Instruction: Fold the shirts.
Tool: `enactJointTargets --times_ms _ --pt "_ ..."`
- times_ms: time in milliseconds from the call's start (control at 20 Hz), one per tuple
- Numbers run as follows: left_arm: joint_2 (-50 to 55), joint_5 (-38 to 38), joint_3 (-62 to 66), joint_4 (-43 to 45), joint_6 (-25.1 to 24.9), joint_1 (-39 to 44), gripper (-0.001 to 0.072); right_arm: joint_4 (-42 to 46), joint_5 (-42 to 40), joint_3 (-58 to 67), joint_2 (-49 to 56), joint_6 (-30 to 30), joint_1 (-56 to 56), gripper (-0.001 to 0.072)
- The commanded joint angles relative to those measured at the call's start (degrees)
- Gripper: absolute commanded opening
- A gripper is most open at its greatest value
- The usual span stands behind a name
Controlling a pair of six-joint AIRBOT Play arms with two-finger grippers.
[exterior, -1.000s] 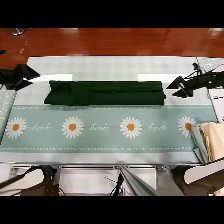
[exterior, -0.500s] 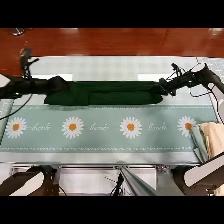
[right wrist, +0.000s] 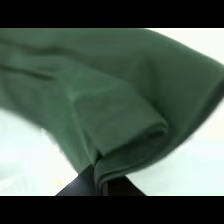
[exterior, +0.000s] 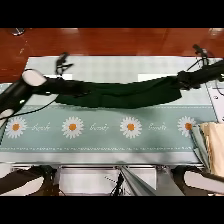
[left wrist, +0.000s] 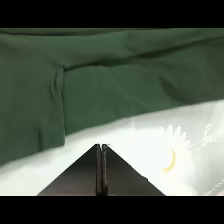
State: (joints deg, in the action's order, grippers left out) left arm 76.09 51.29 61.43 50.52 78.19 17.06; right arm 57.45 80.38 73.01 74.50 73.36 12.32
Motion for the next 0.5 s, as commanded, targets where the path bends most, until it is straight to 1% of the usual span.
enactJointTargets --times_ms 0,150,200,350,450 --pt "11.34 -0.33 10.73 3.50 6.43 9.60 0.0036 1.14 -0.04 -9.11 -17.16 0.59 0.31 0.0033" --pt "22.27 -0.31 21.59 3.06 9.81 18.21 0.0037 0.81 0.00 -14.40 -27.32 4.00 0.31 0.0033" --pt "25.49 -0.22 24.74 1.31 9.81 20.79 0.0037 -0.24 0.11 -15.23 -29.51 4.50 0.31 0.0033" --pt "33.18 -2.29 30.86 -8.76 9.77 26.51 0.0038 -4.90 0.13 -15.52 -33.46 4.46 0.31 0.0033" --pt "36.87 -0.70 33.55 -11.98 9.73 29.88 0.0037 -5.49 0.24 -15.52 -33.94 4.37 0.31 0.0033"
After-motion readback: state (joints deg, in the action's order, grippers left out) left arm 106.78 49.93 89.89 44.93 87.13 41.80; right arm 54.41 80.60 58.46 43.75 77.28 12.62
